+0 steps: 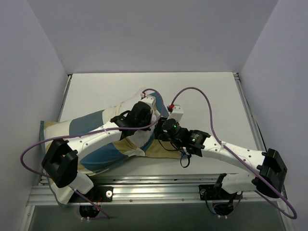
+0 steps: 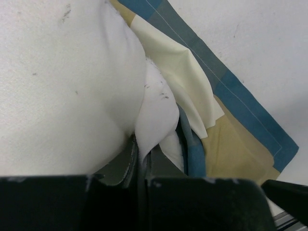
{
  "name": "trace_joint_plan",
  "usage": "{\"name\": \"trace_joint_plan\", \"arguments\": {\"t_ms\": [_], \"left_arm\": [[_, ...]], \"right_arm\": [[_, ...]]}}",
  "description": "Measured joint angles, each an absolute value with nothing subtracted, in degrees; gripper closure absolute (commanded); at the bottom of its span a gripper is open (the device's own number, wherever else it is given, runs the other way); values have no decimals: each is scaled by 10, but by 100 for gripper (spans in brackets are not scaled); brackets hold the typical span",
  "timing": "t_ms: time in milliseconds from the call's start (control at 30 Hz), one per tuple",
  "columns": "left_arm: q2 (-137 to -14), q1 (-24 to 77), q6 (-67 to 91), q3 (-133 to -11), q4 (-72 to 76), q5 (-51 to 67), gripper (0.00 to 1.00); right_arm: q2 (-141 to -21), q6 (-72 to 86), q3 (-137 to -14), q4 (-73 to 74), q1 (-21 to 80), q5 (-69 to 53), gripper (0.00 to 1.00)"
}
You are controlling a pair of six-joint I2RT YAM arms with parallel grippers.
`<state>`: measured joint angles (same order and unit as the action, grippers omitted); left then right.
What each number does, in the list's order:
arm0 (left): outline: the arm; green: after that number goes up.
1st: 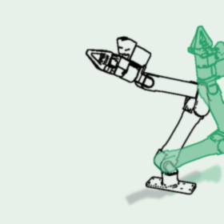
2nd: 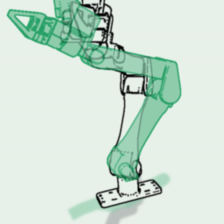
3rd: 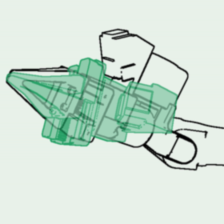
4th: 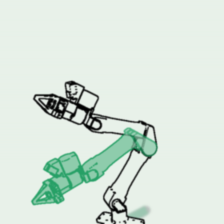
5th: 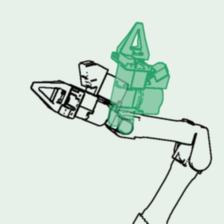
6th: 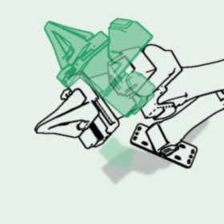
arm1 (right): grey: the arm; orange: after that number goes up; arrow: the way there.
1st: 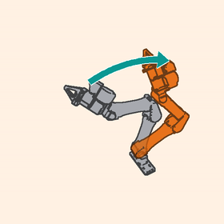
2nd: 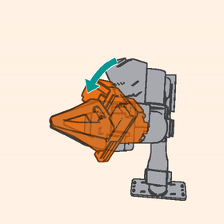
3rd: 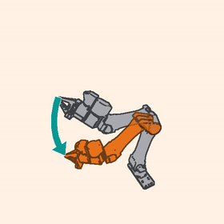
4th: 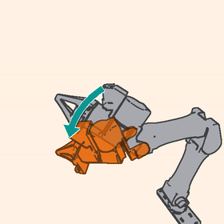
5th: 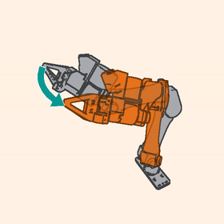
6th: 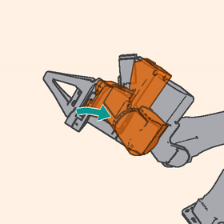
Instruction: Remove the pillowcase from the pillow
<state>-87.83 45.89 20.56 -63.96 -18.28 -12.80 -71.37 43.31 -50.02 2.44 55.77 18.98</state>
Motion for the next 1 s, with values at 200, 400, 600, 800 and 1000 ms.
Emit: {"name": "trace_joint_plan", "arguments": {"t_ms": [200, 400, 600, 800, 1000], "left_arm": [[-842, 456, 251, -603, -155, -126, 98], [-821, 451, 272, -581, -148, -125, 98], [-818, 448, 283, -576, -139, -119, 98], [-818, 446, 286, -576, -139, -117, 98], [-818, 445, 297, -576, -139, -117, 98]], "right_arm": [[-797, 476, -567, 39, 584, 244, 60], [-843, 512, -572, 51, 584, 283, 67], [-870, 526, -571, 42, 580, 286, 69], [-877, 532, -570, 33, 578, 283, 65], [-880, 540, -570, 37, 577, 283, 72]]}}
